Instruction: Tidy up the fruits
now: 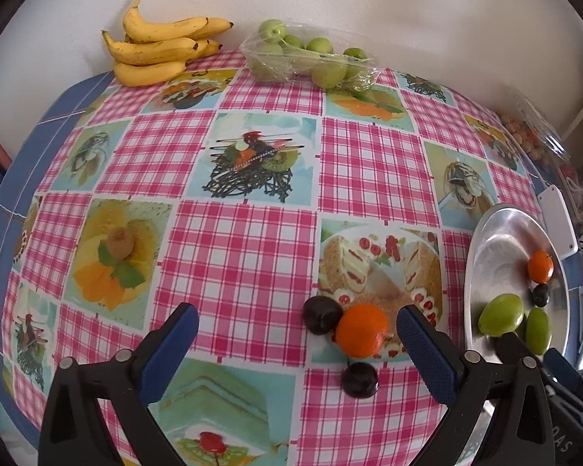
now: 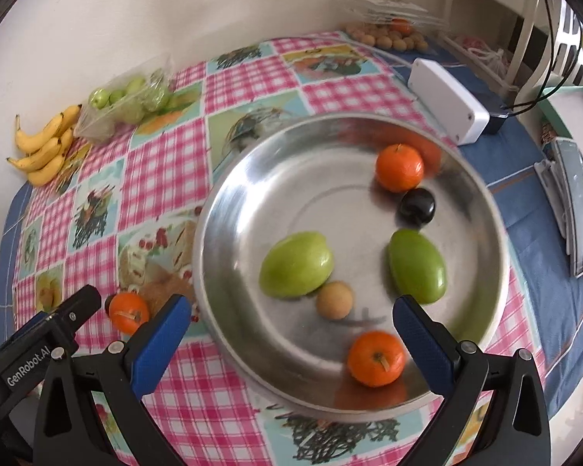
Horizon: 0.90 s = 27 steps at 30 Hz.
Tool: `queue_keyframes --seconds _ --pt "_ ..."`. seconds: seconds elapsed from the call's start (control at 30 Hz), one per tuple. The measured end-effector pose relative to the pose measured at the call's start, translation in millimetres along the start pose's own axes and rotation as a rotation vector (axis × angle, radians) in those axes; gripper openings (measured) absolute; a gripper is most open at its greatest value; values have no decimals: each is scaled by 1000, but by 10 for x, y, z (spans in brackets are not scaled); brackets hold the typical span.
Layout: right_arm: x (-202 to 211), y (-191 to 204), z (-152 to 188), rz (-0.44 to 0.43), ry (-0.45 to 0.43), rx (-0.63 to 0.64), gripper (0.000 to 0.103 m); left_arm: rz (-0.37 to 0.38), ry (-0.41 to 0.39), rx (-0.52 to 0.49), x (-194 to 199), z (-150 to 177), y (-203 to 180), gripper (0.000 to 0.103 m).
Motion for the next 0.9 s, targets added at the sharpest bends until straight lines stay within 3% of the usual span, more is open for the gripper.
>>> queue_keyframes --seconds 0.4,0.9 --pt "179 237 202 -39 -30 73 103 -6 -21 22 241 74 302 103" --pt "240 764 448 -85 15 154 103 -40 -2 125 328 151 898 103"
Point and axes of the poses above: each gripper's, at about its wrist camera, not at the fingertips, and x roughly against the way its jaws point, y to its left, z to its underside, the point moved 1 cm from there along -x, roughly the way its jaws point, and after that the axes turned 8 degrees about z, right-handed, at the moved point
